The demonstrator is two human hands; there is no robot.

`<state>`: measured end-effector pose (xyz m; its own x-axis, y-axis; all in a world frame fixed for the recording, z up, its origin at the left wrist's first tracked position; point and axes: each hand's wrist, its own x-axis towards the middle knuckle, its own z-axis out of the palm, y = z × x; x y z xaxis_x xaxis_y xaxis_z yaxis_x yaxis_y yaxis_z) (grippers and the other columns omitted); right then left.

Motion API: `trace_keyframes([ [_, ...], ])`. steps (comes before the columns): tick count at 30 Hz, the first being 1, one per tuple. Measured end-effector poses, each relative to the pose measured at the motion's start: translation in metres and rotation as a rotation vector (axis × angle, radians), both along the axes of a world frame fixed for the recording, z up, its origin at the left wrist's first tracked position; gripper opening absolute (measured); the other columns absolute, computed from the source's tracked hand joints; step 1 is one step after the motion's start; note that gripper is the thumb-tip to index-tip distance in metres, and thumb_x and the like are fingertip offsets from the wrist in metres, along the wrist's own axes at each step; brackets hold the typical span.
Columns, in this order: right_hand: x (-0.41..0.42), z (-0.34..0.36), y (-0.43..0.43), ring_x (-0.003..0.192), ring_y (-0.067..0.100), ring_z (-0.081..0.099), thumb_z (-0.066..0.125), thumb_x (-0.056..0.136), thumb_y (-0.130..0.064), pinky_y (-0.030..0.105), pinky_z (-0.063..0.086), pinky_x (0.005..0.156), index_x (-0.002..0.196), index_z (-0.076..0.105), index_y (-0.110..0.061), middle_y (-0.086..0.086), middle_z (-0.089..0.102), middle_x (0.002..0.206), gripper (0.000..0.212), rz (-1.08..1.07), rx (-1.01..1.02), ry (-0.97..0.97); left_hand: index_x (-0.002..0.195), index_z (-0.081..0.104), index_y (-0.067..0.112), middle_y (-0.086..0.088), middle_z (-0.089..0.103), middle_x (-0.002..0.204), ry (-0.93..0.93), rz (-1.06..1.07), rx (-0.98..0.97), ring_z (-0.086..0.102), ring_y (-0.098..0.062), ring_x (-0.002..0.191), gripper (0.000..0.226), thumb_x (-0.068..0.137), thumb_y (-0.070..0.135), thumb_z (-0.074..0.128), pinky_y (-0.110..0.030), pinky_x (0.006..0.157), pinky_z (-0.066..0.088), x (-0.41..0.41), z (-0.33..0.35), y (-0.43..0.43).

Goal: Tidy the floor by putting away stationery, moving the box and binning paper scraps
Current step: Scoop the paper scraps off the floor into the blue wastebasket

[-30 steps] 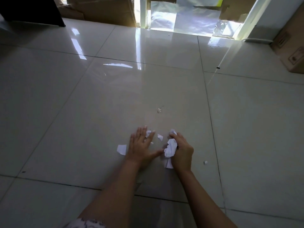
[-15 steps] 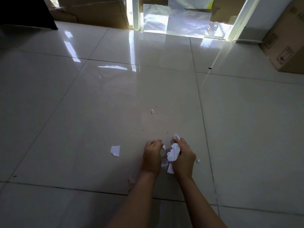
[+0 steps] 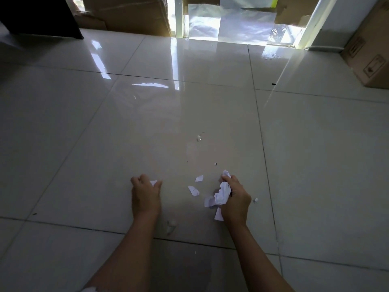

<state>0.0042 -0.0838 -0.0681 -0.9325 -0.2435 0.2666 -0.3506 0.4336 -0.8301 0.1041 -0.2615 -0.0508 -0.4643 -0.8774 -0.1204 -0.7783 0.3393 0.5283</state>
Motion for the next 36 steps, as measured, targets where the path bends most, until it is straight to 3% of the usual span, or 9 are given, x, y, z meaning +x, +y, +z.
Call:
trace_keyframes([
  [6, -0.002, 0.001, 0.003, 0.109, 0.022, 0.06, 0.065, 0.077, 0.015, -0.003, 0.033, 0.092, 0.112, 0.067, 0.003, 0.016, 0.066, 0.118, 0.037, -0.003, 0.027, -0.013, 0.107, 0.05, -0.004, -0.027, 0.051, 0.118, -0.12, -0.066, 0.018, 0.055, -0.041, 0.104, 0.025, 0.1, 0.017, 0.039, -0.043, 0.085, 0.043, -0.01, 0.007, 0.013],
  [9, -0.005, 0.004, 0.004, 0.11, 0.024, 0.06, 0.064, 0.078, 0.015, -0.005, 0.034, 0.091, 0.112, 0.066, 0.002, 0.015, 0.066, 0.118, 0.037, 0.0, 0.012, -0.037, 0.104, 0.052, 0.002, -0.022, 0.057, 0.111, 0.014, -0.219, 0.04, 0.057, -0.035, 0.099, 0.014, 0.096, 0.006, 0.041, -0.034, 0.076, 0.04, -0.018, 0.011, 0.027],
  [11, -0.006, 0.006, 0.006, 0.111, 0.025, 0.061, 0.064, 0.079, 0.013, 0.003, 0.038, 0.093, 0.114, 0.066, 0.001, 0.014, 0.065, 0.12, 0.037, 0.011, 0.016, -0.044, 0.108, 0.057, 0.003, -0.02, 0.06, 0.107, 0.092, -0.314, 0.048, 0.058, -0.032, 0.097, 0.022, 0.092, -0.002, 0.042, -0.026, 0.072, 0.035, -0.029, 0.014, 0.035],
  [14, -0.004, 0.008, 0.01, 0.11, 0.025, 0.062, 0.065, 0.081, 0.009, 0.021, 0.045, 0.093, 0.114, 0.066, 0.0, 0.014, 0.066, 0.119, 0.035, -0.005, 0.014, -0.057, 0.111, 0.056, 0.003, -0.02, 0.055, 0.113, 0.05, -0.447, 0.027, 0.054, -0.037, 0.104, 0.02, 0.094, 0.01, 0.049, -0.033, 0.079, 0.04, -0.045, 0.018, 0.046],
  [18, 0.0, 0.011, 0.015, 0.109, 0.024, 0.063, 0.066, 0.08, 0.008, 0.016, 0.044, 0.093, 0.114, 0.066, 0.001, 0.015, 0.067, 0.117, 0.034, -0.011, 0.005, -0.061, 0.128, 0.043, 0.017, -0.01, 0.047, 0.125, -0.245, -0.598, -0.108, 0.048, -0.031, 0.112, 0.044, 0.095, 0.045, 0.043, -0.037, 0.092, 0.04, -0.051, 0.008, 0.048],
  [22, 0.0, 0.01, 0.016, 0.104, 0.028, 0.066, 0.066, 0.08, 0.008, 0.031, 0.052, 0.092, 0.111, 0.068, 0.002, 0.017, 0.069, 0.113, 0.031, 0.009, 0.006, -0.033, 0.113, 0.054, 0.012, -0.01, 0.055, 0.115, -0.233, -0.639, -0.239, 0.053, -0.031, 0.103, 0.033, 0.097, 0.038, 0.043, -0.036, 0.083, 0.041, -0.049, -0.003, 0.047],
  [27, -0.002, 0.013, 0.02, 0.106, 0.022, 0.062, 0.069, 0.076, 0.011, 0.01, 0.039, 0.094, 0.111, 0.067, 0.003, 0.016, 0.067, 0.115, 0.036, -0.002, 0.034, -0.004, 0.07, 0.059, 0.003, -0.017, 0.06, 0.072, -0.095, -0.704, -0.192, 0.059, -0.037, 0.061, 0.011, 0.081, 0.006, 0.058, -0.037, 0.053, 0.045, -0.046, -0.005, 0.055],
  [31, -0.006, 0.01, 0.024, 0.103, 0.022, 0.064, 0.067, 0.08, 0.008, 0.002, 0.04, 0.087, 0.111, 0.068, 0.001, 0.013, 0.069, 0.112, 0.032, -0.008, 0.023, -0.022, 0.08, 0.05, 0.0, -0.021, 0.054, 0.087, 0.051, -0.663, -0.04, 0.053, -0.035, 0.075, 0.018, 0.095, 0.008, 0.046, -0.033, 0.065, 0.037, -0.05, 0.002, 0.049],
  [36, -0.004, 0.008, 0.028, 0.094, 0.021, 0.065, 0.065, 0.082, 0.007, -0.005, 0.038, 0.081, 0.11, 0.069, -0.002, 0.001, 0.068, 0.103, 0.029, -0.02, 0.018, -0.036, 0.072, 0.042, 0.009, -0.018, 0.051, 0.072, 0.198, -0.658, 0.004, 0.043, -0.026, 0.064, 0.027, 0.097, 0.014, 0.046, -0.034, 0.061, 0.037, -0.051, 0.014, 0.055],
])
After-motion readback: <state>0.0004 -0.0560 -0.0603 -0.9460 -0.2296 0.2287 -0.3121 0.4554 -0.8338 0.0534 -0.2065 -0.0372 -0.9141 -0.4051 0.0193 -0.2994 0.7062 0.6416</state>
